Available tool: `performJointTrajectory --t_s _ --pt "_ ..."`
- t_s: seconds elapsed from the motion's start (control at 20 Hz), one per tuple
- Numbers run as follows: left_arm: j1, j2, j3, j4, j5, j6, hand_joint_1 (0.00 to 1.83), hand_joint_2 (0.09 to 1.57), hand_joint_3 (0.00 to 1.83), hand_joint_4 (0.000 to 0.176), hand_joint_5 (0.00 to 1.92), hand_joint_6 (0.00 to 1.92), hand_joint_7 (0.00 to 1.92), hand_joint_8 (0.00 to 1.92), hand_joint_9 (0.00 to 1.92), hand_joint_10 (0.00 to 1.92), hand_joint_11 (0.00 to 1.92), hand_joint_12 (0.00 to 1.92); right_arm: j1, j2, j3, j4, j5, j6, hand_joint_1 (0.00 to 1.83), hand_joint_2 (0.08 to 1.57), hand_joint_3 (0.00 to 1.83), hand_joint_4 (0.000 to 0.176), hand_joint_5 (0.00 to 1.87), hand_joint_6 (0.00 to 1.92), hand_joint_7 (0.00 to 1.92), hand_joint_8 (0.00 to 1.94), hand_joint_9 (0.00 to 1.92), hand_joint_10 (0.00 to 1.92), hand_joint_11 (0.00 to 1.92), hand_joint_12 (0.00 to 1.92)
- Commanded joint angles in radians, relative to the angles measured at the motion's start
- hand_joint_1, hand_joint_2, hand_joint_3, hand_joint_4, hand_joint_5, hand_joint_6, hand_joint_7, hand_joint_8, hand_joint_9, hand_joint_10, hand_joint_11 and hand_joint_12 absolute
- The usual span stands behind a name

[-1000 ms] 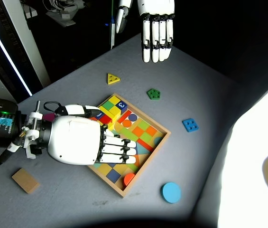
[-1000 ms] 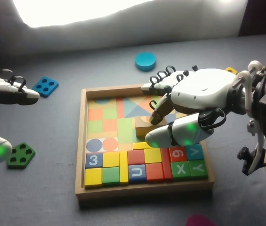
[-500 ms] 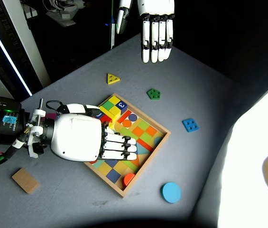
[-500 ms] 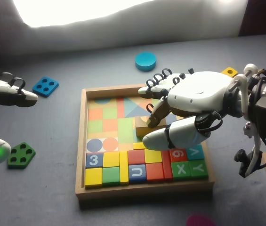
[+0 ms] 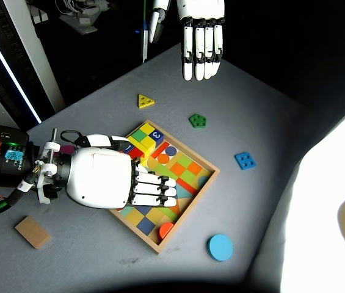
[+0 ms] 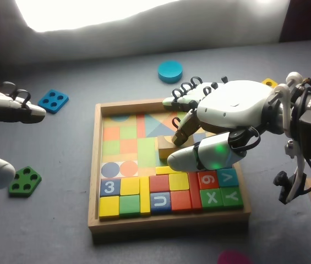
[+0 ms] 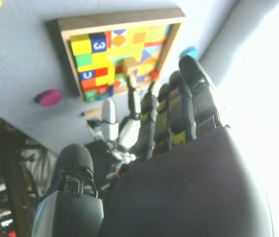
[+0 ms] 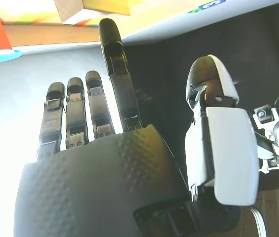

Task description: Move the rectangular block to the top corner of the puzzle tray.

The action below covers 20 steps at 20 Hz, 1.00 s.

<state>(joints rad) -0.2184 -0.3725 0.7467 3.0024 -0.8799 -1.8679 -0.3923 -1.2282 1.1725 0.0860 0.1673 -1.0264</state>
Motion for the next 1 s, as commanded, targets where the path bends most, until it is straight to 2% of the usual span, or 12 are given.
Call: performJointTrajectory --t_s 0.0,0.15,0.55,0.8,0.95 --pt "-0.014 -0.006 -0.005 0.010 0.082 -0.003 0.07 1.29 0.00 0.028 0.09 0.00 0.09 0.00 0.13 0.00 0.00 0.63 0.002 0.000 0.002 0.004 0.113 0.001 0.00 1.17 0.01 0.000 0.70 0.02 0.03 0.00 0.00 0.00 0.00 0.00" --pt "-0.013 -0.006 -0.007 0.010 0.082 -0.003 0.08 1.29 0.00 0.023 0.08 0.00 0.11 0.00 0.14 0.01 0.00 0.56 0.001 -0.001 0.003 0.004 0.113 0.001 0.00 1.17 0.00 0.000 0.69 0.02 0.04 0.00 0.00 0.00 0.00 0.00" --pt "-0.013 -0.006 -0.008 0.010 0.082 -0.003 0.07 1.29 0.00 0.021 0.09 0.00 0.10 0.00 0.12 0.00 0.00 0.56 -0.006 -0.001 0.003 0.004 0.108 0.000 0.00 1.16 0.00 0.000 0.69 0.02 0.03 0.01 0.00 0.00 0.00 0.00" --pt "-0.013 -0.006 -0.009 0.010 0.082 -0.003 0.10 1.28 0.00 0.029 0.10 0.00 0.11 0.00 0.13 0.00 0.00 0.57 -0.011 -0.001 0.005 0.004 0.108 -0.010 0.00 1.17 0.00 0.000 0.71 0.03 0.04 0.01 0.00 0.00 0.00 0.00" --pt "-0.013 -0.006 -0.009 0.010 0.082 -0.003 0.08 1.29 0.00 0.022 0.10 0.00 0.12 0.00 0.13 0.01 0.00 0.60 -0.020 -0.001 0.013 0.004 0.109 -0.015 0.00 1.17 0.00 0.000 0.71 0.02 0.04 0.01 0.00 0.00 0.00 0.00"
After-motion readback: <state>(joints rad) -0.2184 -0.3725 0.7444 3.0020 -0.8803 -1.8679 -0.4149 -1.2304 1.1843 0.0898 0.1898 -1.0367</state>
